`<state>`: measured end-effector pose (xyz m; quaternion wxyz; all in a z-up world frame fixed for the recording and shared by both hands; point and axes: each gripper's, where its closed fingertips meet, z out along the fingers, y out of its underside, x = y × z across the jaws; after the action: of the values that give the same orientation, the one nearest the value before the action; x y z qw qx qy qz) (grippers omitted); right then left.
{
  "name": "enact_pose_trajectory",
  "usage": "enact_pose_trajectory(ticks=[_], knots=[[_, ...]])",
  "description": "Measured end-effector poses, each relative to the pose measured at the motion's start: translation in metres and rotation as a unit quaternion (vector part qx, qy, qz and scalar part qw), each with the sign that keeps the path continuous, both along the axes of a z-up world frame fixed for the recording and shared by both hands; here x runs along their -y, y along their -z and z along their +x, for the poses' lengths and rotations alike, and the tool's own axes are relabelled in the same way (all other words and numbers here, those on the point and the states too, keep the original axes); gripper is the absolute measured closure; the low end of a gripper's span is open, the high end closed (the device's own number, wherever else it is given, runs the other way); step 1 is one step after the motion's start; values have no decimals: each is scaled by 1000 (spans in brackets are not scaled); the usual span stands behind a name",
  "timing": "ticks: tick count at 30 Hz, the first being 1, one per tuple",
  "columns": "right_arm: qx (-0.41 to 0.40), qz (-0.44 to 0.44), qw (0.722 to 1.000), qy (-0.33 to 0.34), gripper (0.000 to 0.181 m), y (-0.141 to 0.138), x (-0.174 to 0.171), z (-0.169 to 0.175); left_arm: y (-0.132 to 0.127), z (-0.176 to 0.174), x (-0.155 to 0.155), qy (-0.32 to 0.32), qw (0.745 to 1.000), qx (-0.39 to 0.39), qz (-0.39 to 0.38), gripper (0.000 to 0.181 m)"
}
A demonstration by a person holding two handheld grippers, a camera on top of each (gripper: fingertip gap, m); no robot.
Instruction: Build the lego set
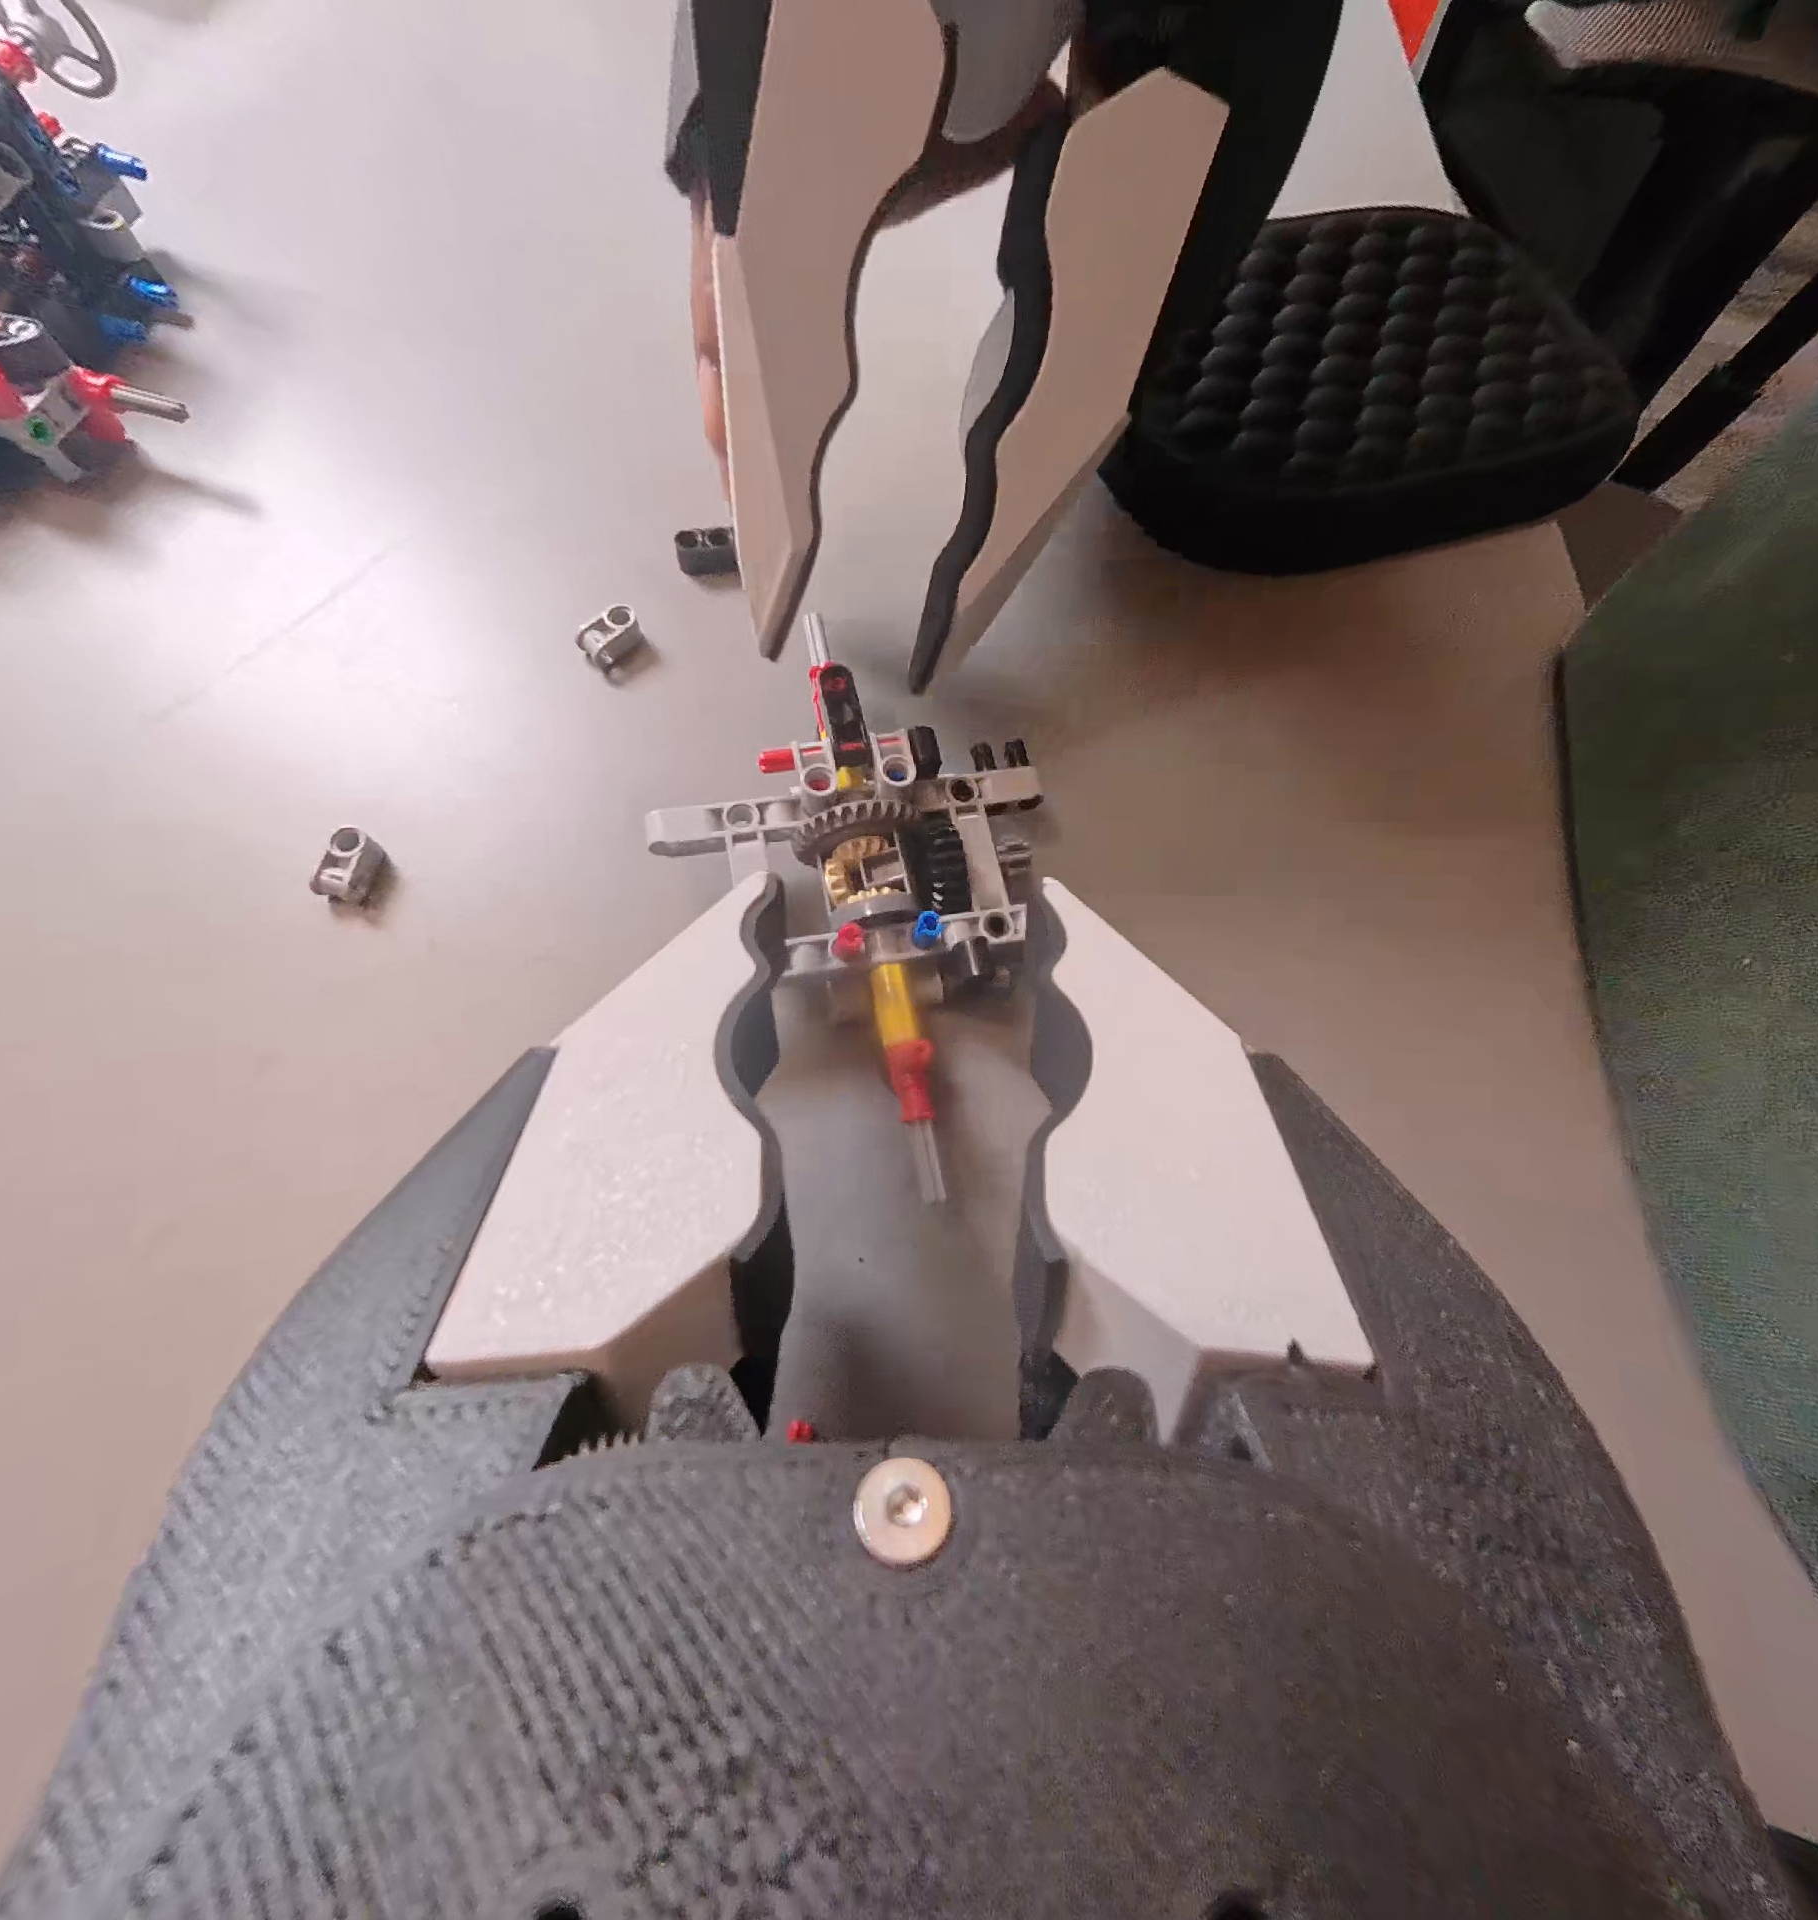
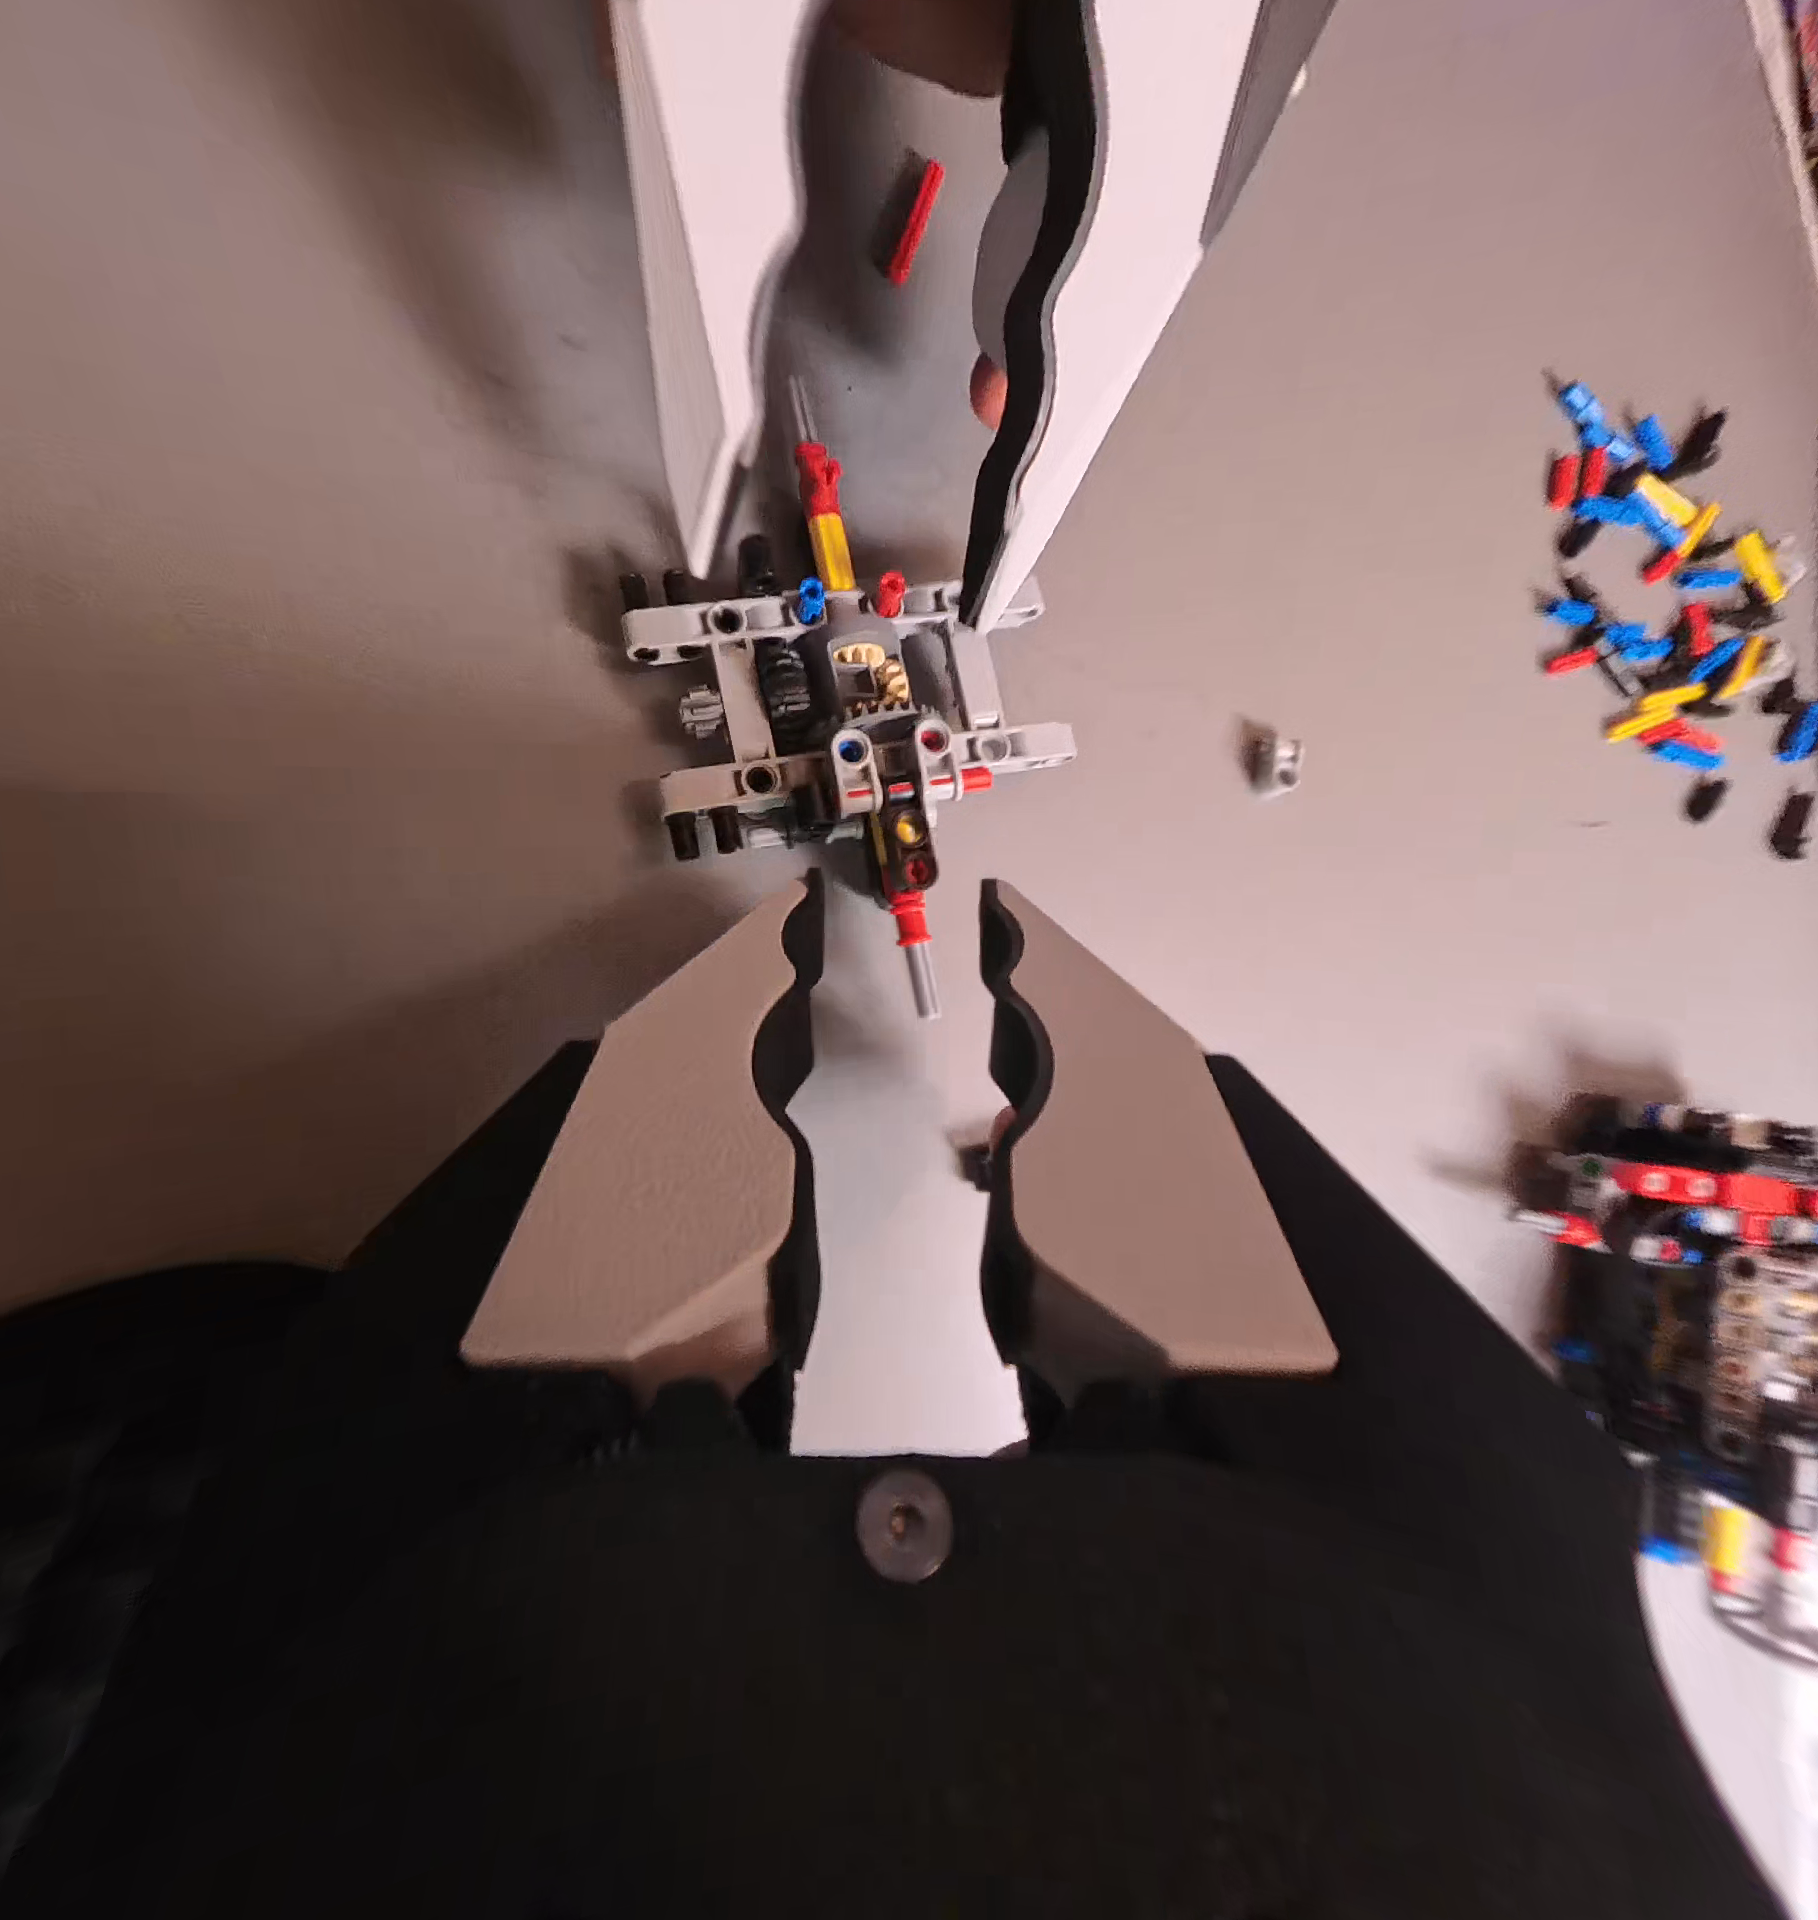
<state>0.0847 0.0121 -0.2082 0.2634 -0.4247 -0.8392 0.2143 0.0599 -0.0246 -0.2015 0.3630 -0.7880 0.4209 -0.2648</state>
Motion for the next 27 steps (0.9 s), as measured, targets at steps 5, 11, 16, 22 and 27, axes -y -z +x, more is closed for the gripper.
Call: enact_pose_trajectory(ticks=[5,11,16,22,27], knots=[[-9,-38,999,6,168,15,-1,-7,5,10,7,2,999,-38,22,120],[101,-235,966,46,176,-2,21,3,1,14,14,-5,995,-65,75,111],[150,-406,892,129,176,-20,37,1,2,11,16,-4,981,-124,147,118],[100,-491,852,153,175,-40,49,-2,-10,9,19,-11,978,-95,183,151],[-48,-341,936,78,149,-63,43,2,-30,10,27,10,984,11,176,161]])
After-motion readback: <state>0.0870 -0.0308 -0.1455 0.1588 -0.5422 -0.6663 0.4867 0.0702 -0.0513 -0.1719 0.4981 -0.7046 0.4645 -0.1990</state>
